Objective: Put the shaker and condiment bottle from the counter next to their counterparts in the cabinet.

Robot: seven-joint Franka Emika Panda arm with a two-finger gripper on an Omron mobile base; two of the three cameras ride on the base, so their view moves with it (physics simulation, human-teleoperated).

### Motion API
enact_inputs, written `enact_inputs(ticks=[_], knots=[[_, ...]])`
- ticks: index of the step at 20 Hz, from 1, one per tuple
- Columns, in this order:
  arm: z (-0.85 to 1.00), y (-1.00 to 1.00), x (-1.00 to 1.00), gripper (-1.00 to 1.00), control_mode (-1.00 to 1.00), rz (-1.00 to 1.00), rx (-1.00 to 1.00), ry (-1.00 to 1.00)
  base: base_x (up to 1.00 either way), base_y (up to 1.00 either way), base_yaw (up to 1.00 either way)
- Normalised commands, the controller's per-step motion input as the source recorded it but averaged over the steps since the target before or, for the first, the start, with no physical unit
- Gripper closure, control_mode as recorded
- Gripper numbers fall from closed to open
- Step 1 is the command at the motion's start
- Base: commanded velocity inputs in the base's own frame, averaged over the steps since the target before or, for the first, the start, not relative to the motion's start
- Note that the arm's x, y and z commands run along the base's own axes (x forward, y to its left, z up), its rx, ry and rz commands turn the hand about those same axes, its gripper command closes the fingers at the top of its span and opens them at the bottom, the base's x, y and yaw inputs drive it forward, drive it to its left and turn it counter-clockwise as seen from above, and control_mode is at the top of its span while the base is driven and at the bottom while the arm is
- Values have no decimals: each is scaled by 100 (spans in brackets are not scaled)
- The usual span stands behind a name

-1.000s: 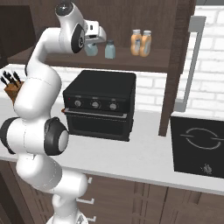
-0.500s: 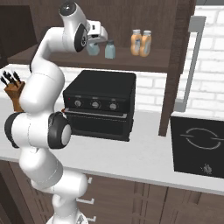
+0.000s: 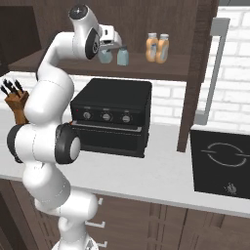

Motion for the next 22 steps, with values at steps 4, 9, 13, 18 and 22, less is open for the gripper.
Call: enact_inputs(ticks=[4, 9, 13, 18, 22], knots=[[-6, -9, 21, 100, -100, 0, 0, 0, 0, 0, 0], [-8, -6, 25, 100, -100, 0, 0, 0, 0, 0, 0], [-10, -6, 20, 100, -100, 0, 0, 0, 0, 0, 0], [-9, -4, 18, 100, -100, 0, 0, 0, 0, 0, 0], [-8, -6, 23, 100, -100, 0, 0, 0, 0, 0, 0]])
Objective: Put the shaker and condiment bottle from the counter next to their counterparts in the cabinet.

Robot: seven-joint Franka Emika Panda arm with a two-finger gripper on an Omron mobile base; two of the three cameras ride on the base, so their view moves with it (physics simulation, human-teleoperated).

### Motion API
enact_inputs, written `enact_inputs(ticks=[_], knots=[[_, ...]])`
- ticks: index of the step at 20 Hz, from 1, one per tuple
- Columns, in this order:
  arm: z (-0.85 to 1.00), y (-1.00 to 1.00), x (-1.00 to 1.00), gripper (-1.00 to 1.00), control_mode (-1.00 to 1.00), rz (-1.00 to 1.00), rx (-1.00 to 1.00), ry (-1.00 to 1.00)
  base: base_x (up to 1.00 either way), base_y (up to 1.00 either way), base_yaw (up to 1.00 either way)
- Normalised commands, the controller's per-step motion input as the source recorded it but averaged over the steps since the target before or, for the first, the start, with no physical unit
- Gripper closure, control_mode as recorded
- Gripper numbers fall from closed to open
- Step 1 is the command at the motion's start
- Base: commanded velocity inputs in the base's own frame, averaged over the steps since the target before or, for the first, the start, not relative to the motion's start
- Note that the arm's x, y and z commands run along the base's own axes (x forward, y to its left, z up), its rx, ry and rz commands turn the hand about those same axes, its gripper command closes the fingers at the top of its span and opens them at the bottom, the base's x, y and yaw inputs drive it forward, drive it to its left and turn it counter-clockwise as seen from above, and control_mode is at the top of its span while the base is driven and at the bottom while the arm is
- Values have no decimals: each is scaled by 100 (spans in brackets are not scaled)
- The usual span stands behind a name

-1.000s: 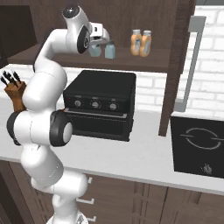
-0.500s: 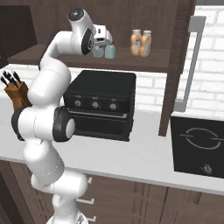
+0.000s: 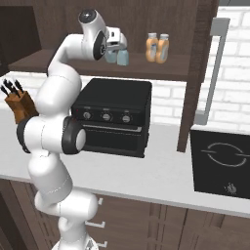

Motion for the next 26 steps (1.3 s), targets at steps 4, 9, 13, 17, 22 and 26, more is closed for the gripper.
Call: enact_inputs(ticks=[4, 9, 13, 17, 22, 26], knots=[[-11, -5, 21, 100, -100, 0, 0, 0, 0, 0, 0], [-13, -2, 23, -100, -100, 0, 0, 0, 0, 0, 0], [-9, -9, 18, -100, -100, 0, 0, 0, 0, 0, 0], [-5, -12, 3, -100, -100, 0, 0, 0, 0, 0, 0], [-5, -2, 0, -100, -100, 0, 0, 0, 0, 0, 0], [-6, 0, -8, -100, -100, 0, 0, 0, 0, 0, 0]])
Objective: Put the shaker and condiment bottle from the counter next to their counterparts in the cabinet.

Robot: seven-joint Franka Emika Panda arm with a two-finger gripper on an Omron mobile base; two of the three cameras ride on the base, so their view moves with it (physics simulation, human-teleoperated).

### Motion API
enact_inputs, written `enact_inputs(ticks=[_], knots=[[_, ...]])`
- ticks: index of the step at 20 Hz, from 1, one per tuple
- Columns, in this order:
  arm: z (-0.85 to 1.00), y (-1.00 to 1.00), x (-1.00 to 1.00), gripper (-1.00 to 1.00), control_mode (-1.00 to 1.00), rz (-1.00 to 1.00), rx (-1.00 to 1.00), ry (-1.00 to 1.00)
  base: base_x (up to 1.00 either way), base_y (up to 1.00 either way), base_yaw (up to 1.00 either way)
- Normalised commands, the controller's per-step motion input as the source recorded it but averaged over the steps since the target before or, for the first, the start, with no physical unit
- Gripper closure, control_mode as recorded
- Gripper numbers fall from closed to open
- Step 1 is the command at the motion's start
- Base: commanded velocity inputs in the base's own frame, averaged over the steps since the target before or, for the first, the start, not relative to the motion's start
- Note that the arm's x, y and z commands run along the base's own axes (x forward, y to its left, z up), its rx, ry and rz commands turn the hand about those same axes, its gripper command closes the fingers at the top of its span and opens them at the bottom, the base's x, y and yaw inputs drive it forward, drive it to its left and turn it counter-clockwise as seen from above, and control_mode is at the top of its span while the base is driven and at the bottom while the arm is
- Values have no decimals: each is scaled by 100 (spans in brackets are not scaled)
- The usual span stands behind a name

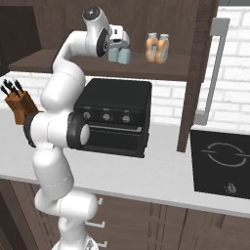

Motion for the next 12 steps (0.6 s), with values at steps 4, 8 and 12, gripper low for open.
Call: enact_inputs(ticks=[4, 8, 12], knots=[[-1, 0, -35, -100, -100, 0, 2, -3, 0, 0, 0], [0, 0, -42, -100, -100, 0, 3, -3, 0, 0, 0], [0, 0, -53, -100, -100, 0, 3, -3, 0, 0, 0]])
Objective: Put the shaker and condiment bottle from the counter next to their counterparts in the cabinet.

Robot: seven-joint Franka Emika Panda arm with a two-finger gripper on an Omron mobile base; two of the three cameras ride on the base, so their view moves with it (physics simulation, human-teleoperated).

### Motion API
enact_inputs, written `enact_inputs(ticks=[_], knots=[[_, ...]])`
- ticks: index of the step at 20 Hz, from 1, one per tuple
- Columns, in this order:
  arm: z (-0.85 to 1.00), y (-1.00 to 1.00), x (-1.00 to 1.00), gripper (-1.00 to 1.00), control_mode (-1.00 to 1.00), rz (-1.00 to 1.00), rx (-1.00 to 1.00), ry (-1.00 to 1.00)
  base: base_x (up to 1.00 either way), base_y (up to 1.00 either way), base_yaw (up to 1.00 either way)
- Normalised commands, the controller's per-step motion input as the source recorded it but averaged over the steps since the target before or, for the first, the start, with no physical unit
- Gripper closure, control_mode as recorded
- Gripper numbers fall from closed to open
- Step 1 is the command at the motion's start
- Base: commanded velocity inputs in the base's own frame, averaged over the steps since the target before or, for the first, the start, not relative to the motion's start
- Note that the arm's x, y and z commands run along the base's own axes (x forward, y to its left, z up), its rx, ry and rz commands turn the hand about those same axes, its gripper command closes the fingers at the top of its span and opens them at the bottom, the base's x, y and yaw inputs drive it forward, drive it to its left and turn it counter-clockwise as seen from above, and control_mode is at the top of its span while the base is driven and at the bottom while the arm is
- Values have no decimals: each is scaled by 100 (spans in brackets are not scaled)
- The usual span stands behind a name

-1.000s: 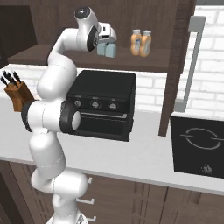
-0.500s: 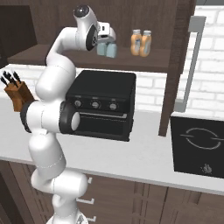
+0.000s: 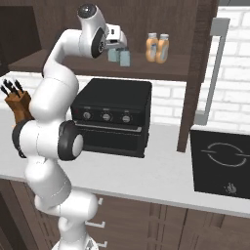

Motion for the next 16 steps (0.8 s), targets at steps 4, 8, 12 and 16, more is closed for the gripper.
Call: enact_inputs(ticks=[4, 8, 12, 16], knots=[[0, 0, -66, -100, -100, 0, 4, -3, 0, 0, 0], [0, 0, -78, -100, -100, 0, 5, -5, 0, 0, 0], [0, 0, -83, -100, -100, 0, 6, -5, 0, 0, 0], [0, 0, -83, -100, -100, 0, 5, -7, 0, 0, 0]])
